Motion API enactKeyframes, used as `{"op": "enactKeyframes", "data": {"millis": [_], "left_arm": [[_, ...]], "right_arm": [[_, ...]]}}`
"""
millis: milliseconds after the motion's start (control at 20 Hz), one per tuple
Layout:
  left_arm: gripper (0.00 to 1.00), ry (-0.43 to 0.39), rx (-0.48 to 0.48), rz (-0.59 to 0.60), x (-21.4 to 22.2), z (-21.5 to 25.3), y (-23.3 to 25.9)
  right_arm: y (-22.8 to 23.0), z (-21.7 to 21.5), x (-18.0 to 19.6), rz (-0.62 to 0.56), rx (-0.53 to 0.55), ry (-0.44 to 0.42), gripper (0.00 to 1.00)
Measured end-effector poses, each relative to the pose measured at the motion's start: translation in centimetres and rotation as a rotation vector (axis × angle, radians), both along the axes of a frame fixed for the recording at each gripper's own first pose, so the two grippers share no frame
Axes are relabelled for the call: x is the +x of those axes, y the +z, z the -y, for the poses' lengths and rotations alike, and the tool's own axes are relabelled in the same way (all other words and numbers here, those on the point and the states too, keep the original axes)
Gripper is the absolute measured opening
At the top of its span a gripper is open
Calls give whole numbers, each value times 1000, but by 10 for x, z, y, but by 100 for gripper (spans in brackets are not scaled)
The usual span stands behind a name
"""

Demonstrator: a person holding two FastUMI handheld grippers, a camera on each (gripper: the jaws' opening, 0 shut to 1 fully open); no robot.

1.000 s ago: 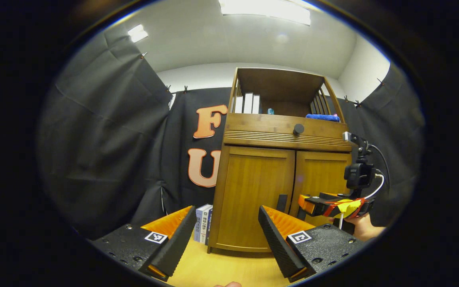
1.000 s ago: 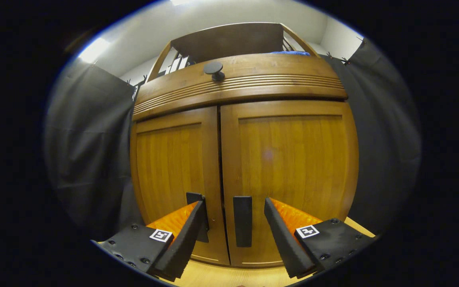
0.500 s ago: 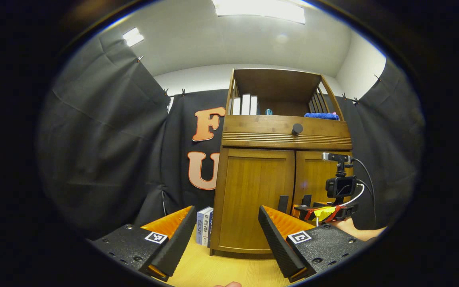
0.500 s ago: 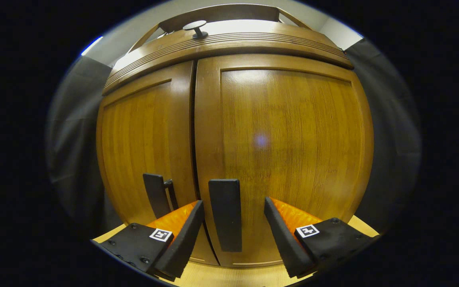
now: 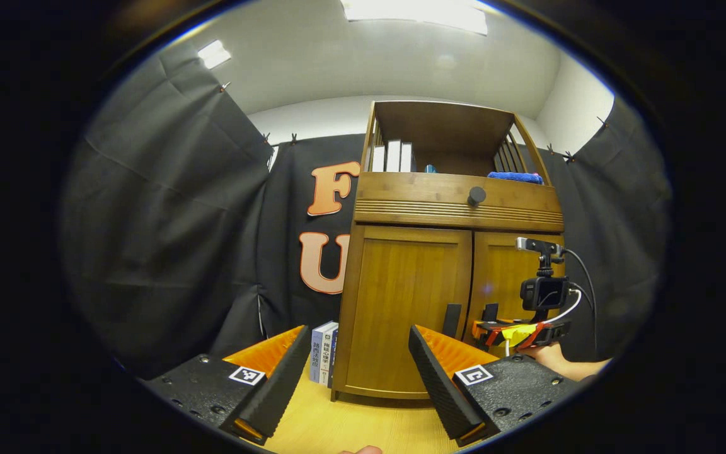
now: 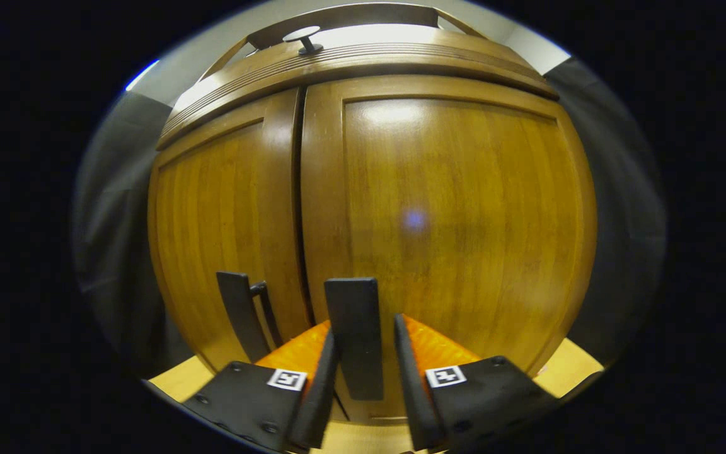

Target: Open the right door of the double-door shoe cabinet with the right hand, and open the left door with the left hand.

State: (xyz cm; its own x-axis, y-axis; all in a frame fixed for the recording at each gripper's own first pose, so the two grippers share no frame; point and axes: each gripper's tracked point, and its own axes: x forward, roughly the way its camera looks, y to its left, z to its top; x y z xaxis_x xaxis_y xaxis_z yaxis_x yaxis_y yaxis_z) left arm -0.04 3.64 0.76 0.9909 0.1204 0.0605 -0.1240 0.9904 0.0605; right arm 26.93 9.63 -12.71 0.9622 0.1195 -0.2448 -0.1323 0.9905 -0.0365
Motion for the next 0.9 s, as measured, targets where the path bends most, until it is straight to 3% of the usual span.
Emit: {"op": "enactKeyframes", "data": {"millis": [100,150,300,450,500,800,900], "left_arm": [[92,1,-4,-6,0,0,-2],[92,-1,-6,-11,0,1,-4],[95,-2,3,-28,-4,0,-8],[92,6,2,-28,-8,-6,-5],[92,9,3,-28,-11,-7,-5],[95,19,34,-23,-10,-5,-5],[95,14,29,-19,-7,-1,-6]], "right_arm": [[0,0,2,5,-23,12,34],[-3,-3,2,-5,-32,20,31],[-3,-3,4,14,-46,36,30],[-4,0,-4,-2,-39,47,30],[-2,2,-12,-11,-31,48,27],[17,22,-82,-18,15,88,34],[22,34,-102,-18,19,90,30]]}}
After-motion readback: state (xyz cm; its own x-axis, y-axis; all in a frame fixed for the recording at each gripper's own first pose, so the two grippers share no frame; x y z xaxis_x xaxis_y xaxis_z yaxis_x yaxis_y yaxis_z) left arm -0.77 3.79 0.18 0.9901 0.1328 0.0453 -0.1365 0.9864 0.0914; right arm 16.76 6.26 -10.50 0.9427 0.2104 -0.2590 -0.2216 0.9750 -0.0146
